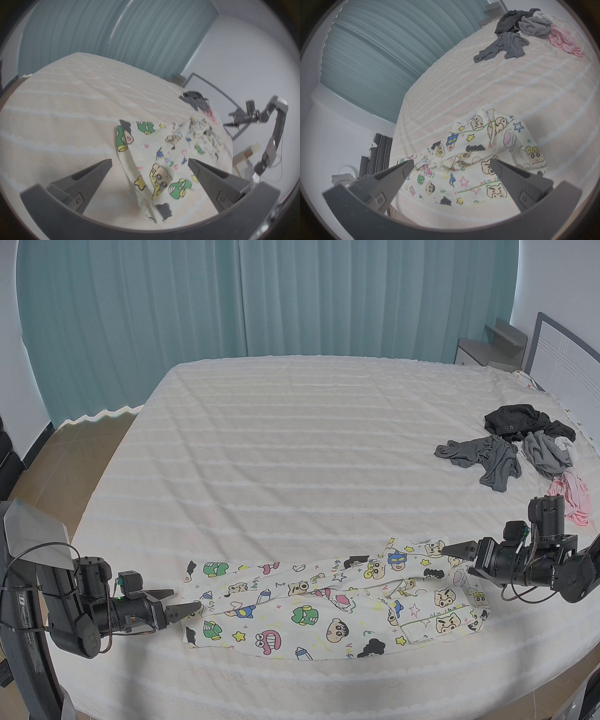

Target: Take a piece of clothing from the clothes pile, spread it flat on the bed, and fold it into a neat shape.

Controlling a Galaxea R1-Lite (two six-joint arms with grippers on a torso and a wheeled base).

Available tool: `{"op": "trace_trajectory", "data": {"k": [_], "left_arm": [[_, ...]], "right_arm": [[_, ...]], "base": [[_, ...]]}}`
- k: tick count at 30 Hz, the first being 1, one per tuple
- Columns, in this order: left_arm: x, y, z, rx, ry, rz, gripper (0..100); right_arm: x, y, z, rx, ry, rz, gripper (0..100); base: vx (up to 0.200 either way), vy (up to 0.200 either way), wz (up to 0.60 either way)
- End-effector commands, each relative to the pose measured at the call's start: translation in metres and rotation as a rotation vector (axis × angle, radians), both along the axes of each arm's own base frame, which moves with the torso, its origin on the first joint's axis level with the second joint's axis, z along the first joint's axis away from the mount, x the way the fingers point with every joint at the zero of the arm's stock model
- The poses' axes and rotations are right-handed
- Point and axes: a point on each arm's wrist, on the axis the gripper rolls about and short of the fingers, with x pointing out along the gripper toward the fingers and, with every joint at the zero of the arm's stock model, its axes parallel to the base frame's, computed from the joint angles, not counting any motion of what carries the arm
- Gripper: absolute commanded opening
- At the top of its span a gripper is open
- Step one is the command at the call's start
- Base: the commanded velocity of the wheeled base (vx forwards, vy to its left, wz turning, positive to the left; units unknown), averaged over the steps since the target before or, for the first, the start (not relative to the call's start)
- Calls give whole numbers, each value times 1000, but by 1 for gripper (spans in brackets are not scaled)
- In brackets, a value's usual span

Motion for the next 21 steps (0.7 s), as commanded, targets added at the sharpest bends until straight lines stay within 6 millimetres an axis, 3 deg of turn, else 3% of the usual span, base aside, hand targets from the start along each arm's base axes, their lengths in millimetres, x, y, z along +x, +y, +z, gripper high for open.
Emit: {"op": "trace_trajectory", "data": {"k": [1,8,21], "left_arm": [[-13,4,29,-148,10,101,100],[-25,8,37,-286,125,220,100],[-39,7,46,-419,223,288,100]], "right_arm": [[32,-9,-35,-29,93,-45,100],[51,4,-75,-68,183,-33,100],[71,10,-80,-56,163,-53,100]], "base": [[0,0,0],[0,0,0],[0,0,0]]}}
